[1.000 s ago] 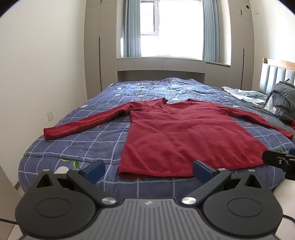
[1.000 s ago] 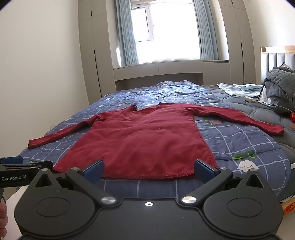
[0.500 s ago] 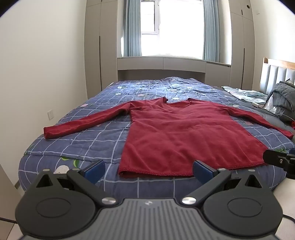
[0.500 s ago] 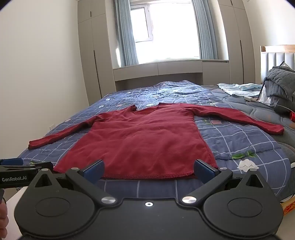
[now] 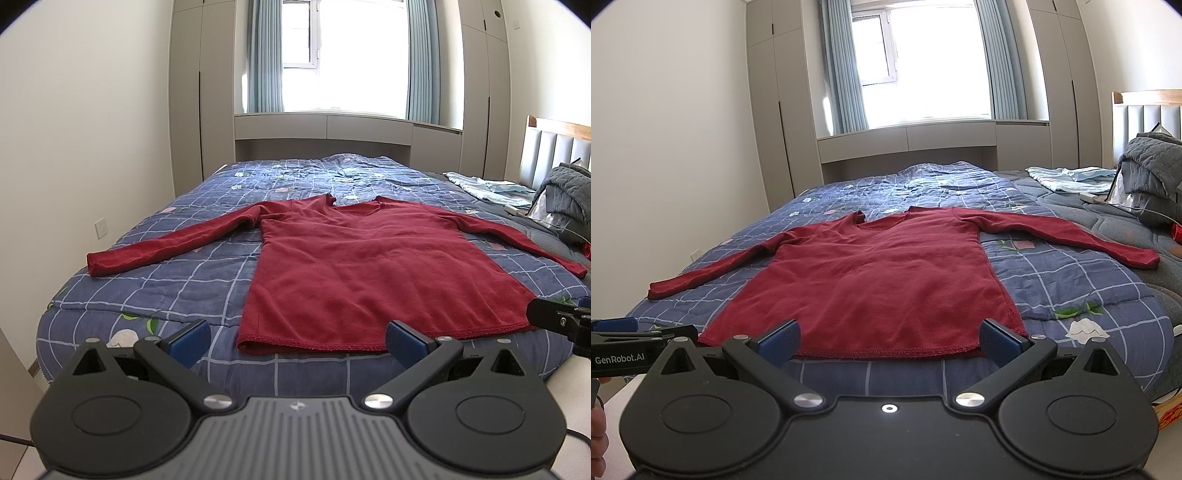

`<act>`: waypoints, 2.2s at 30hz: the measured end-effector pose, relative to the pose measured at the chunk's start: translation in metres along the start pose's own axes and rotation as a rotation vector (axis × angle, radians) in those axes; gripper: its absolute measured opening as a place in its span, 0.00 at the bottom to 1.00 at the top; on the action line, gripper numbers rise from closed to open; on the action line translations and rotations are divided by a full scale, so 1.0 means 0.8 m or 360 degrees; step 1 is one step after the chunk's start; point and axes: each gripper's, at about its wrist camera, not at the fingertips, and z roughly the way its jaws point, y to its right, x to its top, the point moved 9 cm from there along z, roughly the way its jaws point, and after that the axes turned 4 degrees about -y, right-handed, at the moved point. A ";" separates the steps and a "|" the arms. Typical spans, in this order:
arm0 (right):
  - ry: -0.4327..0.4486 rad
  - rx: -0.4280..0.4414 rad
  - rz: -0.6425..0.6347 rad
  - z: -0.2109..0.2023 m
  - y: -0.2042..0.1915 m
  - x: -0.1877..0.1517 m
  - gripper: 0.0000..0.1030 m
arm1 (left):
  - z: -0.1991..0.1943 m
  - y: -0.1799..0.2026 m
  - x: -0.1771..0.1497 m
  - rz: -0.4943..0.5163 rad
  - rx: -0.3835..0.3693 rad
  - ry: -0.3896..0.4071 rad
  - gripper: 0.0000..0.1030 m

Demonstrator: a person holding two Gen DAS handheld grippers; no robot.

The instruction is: Fold small clothes

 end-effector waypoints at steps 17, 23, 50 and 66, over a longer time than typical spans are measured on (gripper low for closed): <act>0.0003 0.0001 0.0002 -0.001 0.000 0.000 1.00 | 0.000 0.000 0.000 -0.0003 -0.0001 -0.0001 1.00; 0.0004 0.0002 0.0002 -0.001 -0.001 0.000 1.00 | 0.000 0.000 0.000 -0.0004 -0.0002 -0.0001 1.00; 0.0004 0.0003 0.0005 -0.001 -0.001 0.000 1.00 | 0.006 0.003 -0.007 -0.0003 -0.0012 -0.0026 1.00; -0.0118 0.0004 0.0048 0.023 0.007 -0.002 1.00 | 0.035 0.014 -0.012 0.0063 0.0014 -0.0173 1.00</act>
